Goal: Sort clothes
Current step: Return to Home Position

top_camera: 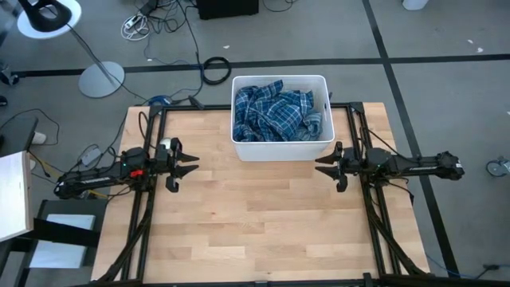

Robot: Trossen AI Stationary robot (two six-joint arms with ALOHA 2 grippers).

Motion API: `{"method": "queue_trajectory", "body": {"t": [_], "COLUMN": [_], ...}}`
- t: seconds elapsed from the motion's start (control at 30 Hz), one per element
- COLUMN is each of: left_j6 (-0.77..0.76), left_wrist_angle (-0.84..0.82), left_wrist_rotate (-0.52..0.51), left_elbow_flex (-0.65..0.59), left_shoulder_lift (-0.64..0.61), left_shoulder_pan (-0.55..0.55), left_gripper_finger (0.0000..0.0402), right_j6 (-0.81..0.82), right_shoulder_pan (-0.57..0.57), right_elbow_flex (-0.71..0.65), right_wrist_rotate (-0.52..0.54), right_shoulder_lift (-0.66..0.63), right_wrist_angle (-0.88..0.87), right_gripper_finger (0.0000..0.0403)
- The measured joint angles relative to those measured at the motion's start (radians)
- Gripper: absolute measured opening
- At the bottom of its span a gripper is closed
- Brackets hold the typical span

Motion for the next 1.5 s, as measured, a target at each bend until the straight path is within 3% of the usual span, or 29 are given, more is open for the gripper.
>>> {"method": "queue_trajectory", "body": {"t": [0.23,0.37,0.67,1.5], "left_j6": [0.000,0.000,0.000,0.000], "left_wrist_angle": [0.000,0.000,0.000,0.000], "left_wrist_rotate": [0.000,0.000,0.000,0.000], "left_elbow_flex": [0.000,0.000,0.000,0.000], "left_shoulder_lift": [0.000,0.000,0.000,0.000], "left_shoulder_pan": [0.000,0.000,0.000,0.000], "left_gripper_finger": [0.0131,0.0131,0.0131,0.0131], "right_j6": [0.014,0.028,-0.012,-0.012], "right_shoulder_pan": [-0.017,-0.018,-0.016,-0.016], "right_elbow_flex": [0.003,0.003,0.000,0.003], "right_wrist_rotate": [0.265,0.324,0.141,0.120], "right_shoulder_lift": [0.080,0.115,0.125,0.125], "right_wrist_angle": [0.024,0.028,0.047,0.057], "right_gripper_finger": [0.0146,0.0146,0.0146,0.0146]}}
